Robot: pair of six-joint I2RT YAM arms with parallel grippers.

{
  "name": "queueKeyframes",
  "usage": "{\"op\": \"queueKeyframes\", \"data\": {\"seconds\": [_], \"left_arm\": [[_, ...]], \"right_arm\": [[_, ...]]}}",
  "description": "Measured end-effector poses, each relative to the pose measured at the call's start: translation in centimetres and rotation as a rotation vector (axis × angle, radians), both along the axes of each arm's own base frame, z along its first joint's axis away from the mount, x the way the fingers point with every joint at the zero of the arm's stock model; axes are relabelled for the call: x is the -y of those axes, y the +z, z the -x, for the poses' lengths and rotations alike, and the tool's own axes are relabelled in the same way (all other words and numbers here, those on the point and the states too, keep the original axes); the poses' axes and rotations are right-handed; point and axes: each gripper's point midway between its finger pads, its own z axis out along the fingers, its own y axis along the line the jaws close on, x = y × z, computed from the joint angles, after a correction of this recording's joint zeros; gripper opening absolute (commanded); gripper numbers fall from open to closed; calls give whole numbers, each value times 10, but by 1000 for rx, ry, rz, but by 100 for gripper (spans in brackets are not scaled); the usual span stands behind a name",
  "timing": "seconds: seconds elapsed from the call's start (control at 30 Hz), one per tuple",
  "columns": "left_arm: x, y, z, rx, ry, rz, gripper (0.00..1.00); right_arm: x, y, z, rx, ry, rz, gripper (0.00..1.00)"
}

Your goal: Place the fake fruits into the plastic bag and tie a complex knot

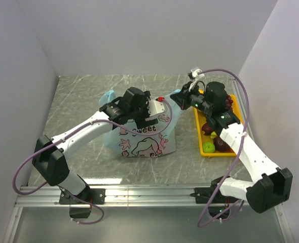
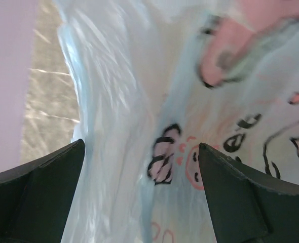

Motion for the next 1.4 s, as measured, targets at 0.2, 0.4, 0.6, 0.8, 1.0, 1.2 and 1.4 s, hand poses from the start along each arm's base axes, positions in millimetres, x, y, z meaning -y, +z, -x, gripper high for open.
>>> {"op": "queueKeyframes", "data": {"seconds": [0.2, 0.4, 0.6, 0.8, 1.0, 1.2, 1.4], "left_arm": [[3, 10, -19, 111, 24, 22, 99], [6, 13, -24, 163, 4, 23, 99], [8, 12, -22, 152, -16, 33, 99], [4, 6, -20, 100, -20, 51, 97], [3, -1, -13, -23, -62, 77, 62], [2, -12, -1, -173, -115, 113, 46], [-1, -13, 11, -235, -143, 112, 50]], "right_arm": [[-3, -10, 27, 3, 99, 30, 0], [-6, -27, 42, -10, 192, 75, 0], [-3, -26, 66, 54, 262, 108, 0], [-3, -16, 77, 127, 304, 123, 0], [-2, -25, 82, 153, 330, 151, 0], [-2, -22, 80, 176, 328, 151, 0], [-3, -20, 79, 190, 331, 150, 0]]}}
